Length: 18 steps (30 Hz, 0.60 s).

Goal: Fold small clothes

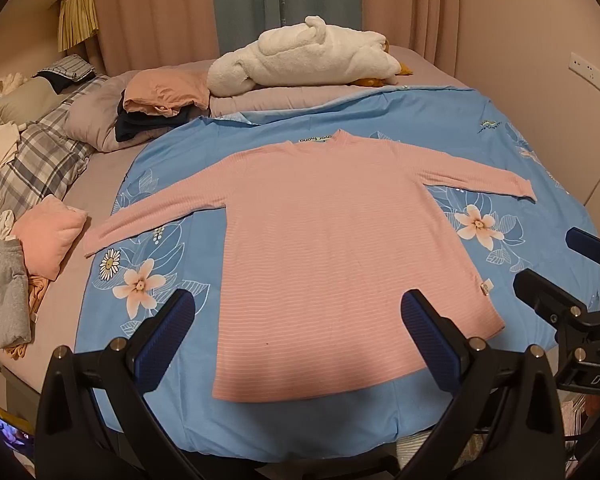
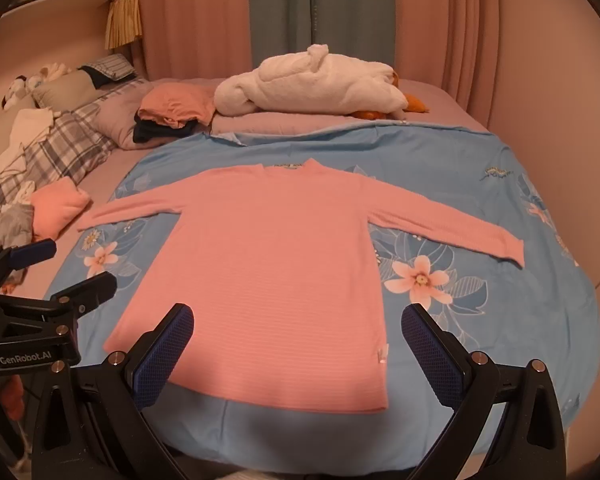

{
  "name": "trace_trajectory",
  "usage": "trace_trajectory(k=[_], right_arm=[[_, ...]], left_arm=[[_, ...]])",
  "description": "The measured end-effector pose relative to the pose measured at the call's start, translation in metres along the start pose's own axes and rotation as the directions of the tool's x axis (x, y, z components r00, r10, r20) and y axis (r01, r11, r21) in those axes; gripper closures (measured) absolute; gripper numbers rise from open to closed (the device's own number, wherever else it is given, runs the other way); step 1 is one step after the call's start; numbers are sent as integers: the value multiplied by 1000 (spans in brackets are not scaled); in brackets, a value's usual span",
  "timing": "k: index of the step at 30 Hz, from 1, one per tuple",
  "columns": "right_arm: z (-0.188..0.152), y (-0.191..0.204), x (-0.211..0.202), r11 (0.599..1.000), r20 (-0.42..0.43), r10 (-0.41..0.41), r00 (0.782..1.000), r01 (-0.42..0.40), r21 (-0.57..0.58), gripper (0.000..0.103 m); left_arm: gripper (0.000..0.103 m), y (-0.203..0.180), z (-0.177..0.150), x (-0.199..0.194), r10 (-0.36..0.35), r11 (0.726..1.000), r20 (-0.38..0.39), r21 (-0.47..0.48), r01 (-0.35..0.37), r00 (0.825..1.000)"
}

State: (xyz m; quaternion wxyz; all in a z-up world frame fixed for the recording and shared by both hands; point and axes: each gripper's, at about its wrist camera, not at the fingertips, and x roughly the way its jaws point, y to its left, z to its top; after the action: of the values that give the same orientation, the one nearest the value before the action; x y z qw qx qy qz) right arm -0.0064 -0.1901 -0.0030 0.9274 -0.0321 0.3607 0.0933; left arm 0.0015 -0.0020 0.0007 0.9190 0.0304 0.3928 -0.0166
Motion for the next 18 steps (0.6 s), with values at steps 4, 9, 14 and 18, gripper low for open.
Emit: trace_trajectory(k=[4, 9, 14, 18], right_arm=[[0, 1, 0, 1000, 0, 0, 1000, 0, -1, 0], [0, 1, 1, 1000, -3, 3, 1000, -3, 0, 0], [0, 2, 1, 1000, -1, 5, 1000, -5, -1, 0], [0, 2, 2, 1000, -1, 5, 1000, -5, 1, 0]], left_arm=[[0, -1, 0, 1, -1, 1000, -2, 0, 1, 1000], [0, -1, 0, 1, -2, 1000, -3, -1, 2, 1000], [0, -1, 0, 1, -3, 1000, -3, 0, 3, 1000], [0, -1, 0, 2, -3, 1000, -6, 2, 3, 1000]])
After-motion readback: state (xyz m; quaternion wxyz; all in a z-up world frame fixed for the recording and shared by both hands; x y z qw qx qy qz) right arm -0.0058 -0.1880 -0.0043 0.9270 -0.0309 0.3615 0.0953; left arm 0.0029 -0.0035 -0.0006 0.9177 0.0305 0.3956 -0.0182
